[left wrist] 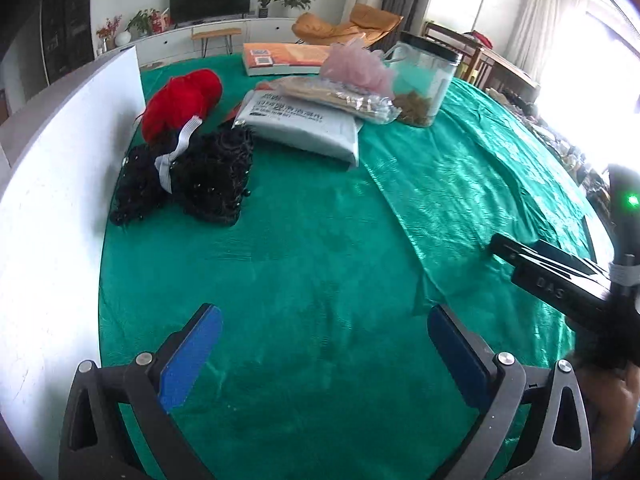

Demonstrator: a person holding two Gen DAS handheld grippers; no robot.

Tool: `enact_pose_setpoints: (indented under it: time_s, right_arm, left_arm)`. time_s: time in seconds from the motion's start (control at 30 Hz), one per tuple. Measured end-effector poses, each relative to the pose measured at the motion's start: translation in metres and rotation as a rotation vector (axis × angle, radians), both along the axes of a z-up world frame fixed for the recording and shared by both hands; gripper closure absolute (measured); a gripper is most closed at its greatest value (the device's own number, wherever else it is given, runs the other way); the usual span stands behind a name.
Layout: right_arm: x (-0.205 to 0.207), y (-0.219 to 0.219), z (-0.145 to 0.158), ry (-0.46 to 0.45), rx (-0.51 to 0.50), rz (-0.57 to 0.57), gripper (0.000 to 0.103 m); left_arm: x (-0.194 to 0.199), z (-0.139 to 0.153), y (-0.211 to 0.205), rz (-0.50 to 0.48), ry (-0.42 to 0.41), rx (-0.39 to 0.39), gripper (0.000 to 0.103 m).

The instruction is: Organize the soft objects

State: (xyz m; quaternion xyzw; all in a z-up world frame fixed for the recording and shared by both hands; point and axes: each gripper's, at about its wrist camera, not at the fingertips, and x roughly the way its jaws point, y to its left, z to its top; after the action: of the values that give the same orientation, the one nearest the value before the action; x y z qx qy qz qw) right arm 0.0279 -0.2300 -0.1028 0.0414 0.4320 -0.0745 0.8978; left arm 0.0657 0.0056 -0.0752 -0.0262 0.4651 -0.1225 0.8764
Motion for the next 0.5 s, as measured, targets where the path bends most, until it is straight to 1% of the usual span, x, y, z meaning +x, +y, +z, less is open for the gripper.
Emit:
enact_pose_setpoints:
  time_s: [0.07,0.1,0.2,0.3,0.5]
  right_arm:
    - [-0.001,0.004,-0.001,0.0,-0.013,0.012,0.026]
    - [0.0,0.004,-0.001,0.0,-0.015,0.014,0.026]
    - [-0.001,0.003,-0.002,0.0,-0.006,0.014,0.025]
    - [-0.001,0.004,-0.003,0.003,-0.007,0.019,0.021]
    - [-0.001,0.006,-0.004,0.005,-0.009,0.025,0.017]
  left_arm:
    - [0.008,-0.01,0.003,0.027,0.013,0.056,0.001]
    - [0.009,-0.011,0.002,0.028,-0.003,0.093,0.001]
    - [0.014,-0.017,-0.002,0.043,-0.003,0.152,0.0]
    - [0.013,-0.017,-0.003,0.058,-0.035,0.148,0.0]
    - [0.013,-0.018,-0.001,0.059,-0.036,0.146,0.0]
